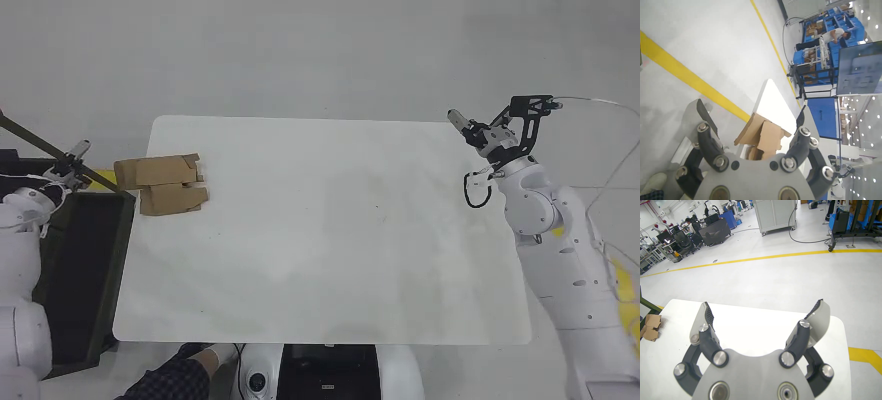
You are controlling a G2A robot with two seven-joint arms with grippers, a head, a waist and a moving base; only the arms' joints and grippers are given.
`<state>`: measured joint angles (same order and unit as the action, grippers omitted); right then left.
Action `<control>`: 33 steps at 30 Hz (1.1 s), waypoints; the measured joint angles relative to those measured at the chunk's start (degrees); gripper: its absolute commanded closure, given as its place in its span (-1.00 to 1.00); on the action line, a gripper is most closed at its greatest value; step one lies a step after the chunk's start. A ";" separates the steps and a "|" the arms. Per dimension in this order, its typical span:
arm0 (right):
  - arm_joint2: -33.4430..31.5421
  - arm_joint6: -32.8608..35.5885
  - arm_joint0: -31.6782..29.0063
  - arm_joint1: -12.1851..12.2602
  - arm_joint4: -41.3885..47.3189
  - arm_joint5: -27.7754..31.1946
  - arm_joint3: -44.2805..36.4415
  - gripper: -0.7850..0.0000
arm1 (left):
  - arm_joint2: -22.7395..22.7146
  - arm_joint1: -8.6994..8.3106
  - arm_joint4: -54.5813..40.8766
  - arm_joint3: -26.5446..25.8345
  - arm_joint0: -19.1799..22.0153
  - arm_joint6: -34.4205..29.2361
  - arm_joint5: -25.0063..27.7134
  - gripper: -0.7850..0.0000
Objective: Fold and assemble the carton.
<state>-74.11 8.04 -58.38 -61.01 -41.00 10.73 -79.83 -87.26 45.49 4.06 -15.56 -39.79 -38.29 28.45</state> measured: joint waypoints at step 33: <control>0.00 0.00 0.00 0.00 0.00 0.00 0.00 -1.00 | 6.76 5.27 4.56 4.83 3.16 0.97 1.18 -0.09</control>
<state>-74.11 8.04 -58.38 -61.01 -41.00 10.73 -79.83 -80.50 50.76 8.62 -10.74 -36.63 -37.32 29.63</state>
